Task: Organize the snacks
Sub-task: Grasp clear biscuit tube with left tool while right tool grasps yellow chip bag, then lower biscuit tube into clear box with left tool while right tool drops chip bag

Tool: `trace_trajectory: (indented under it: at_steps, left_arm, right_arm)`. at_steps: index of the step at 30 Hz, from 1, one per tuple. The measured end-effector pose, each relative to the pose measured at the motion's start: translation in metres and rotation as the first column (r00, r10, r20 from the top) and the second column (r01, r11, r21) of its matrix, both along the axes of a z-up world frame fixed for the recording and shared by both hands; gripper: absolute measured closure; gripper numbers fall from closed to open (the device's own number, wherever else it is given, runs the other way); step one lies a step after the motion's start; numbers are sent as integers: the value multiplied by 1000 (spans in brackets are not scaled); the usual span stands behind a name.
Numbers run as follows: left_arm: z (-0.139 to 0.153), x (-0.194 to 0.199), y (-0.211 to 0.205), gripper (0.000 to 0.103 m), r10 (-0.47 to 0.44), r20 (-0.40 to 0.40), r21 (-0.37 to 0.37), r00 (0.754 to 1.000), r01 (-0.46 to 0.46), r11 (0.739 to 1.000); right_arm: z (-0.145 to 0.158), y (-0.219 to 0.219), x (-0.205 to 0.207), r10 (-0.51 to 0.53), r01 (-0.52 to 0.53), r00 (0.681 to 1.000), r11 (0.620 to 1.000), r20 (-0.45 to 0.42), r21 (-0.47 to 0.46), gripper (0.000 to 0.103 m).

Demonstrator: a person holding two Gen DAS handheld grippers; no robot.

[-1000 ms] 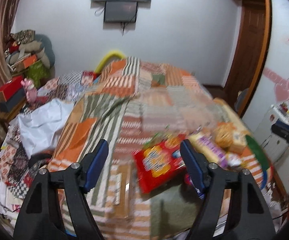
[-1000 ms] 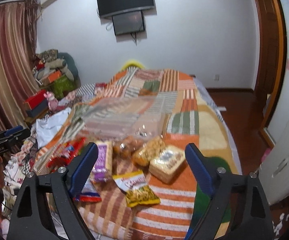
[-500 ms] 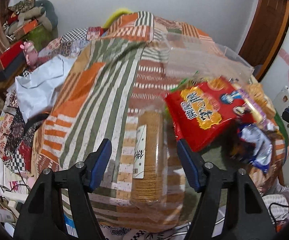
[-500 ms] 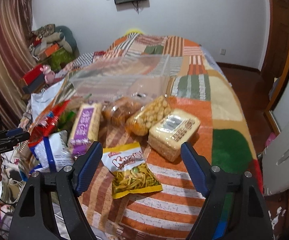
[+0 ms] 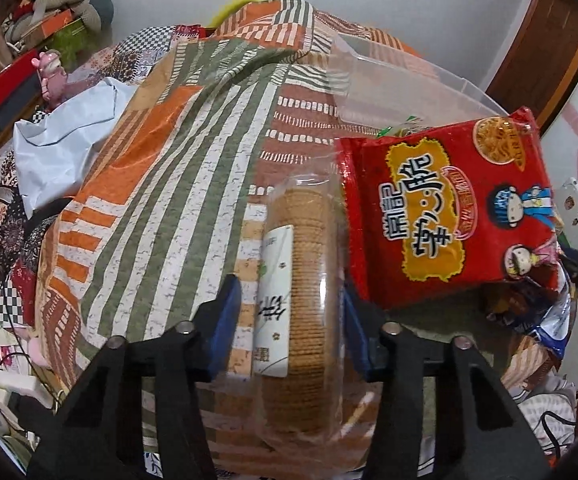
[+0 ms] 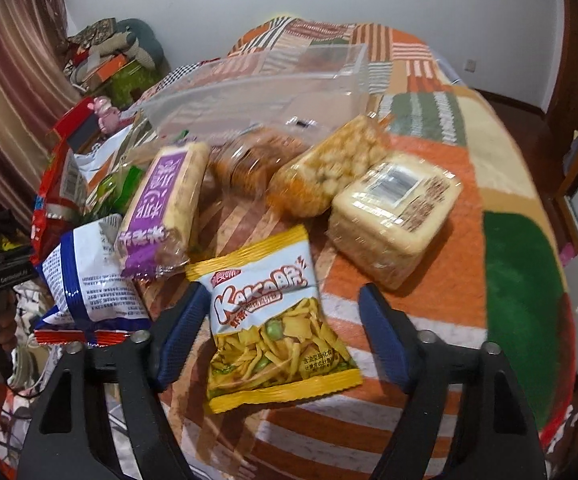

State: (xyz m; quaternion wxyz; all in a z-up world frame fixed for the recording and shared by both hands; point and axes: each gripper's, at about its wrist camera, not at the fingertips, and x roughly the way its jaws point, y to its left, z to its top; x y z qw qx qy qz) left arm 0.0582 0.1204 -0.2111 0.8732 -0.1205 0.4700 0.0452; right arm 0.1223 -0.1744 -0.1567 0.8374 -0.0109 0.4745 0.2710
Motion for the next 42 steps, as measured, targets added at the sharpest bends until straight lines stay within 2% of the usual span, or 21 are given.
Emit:
trace_trajectory:
  at_steps: [1, 4, 8, 16, 25, 42]
  left_arm:
    - [0, -1, -1, 66, -3, 5, -1, 1000, 3, 1000]
    - [1, 0, 0, 67, 3, 8, -9, 1000, -2, 1000]
    - [3, -2, 3, 68, 22, 8, -12, 1000, -22, 1000]
    - [25, -4, 8, 68, 35, 64, -5, 997, -35, 999]
    - [69, 7, 6, 68, 12, 173, 32, 985, -18, 999]
    - [124, 70, -23, 68, -87, 296, 64, 951, 71, 995]
  right_arm:
    - [0, 0, 0, -3, 3, 1000, 1000, 4, -7, 39]
    - [2, 2, -1, 0, 0, 1000, 1000, 13, -18, 56]
    - [3, -4, -2, -7, 7, 1000, 1000, 18, -2, 59]
    - [15, -14, -5, -45, 43, 998, 998, 38, 49, 62]
    - [51, -14, -3, -63, 50, 987, 995, 150, 90, 62]
    - [84, 4, 32, -85, 43, 957, 987, 277, 154, 62]
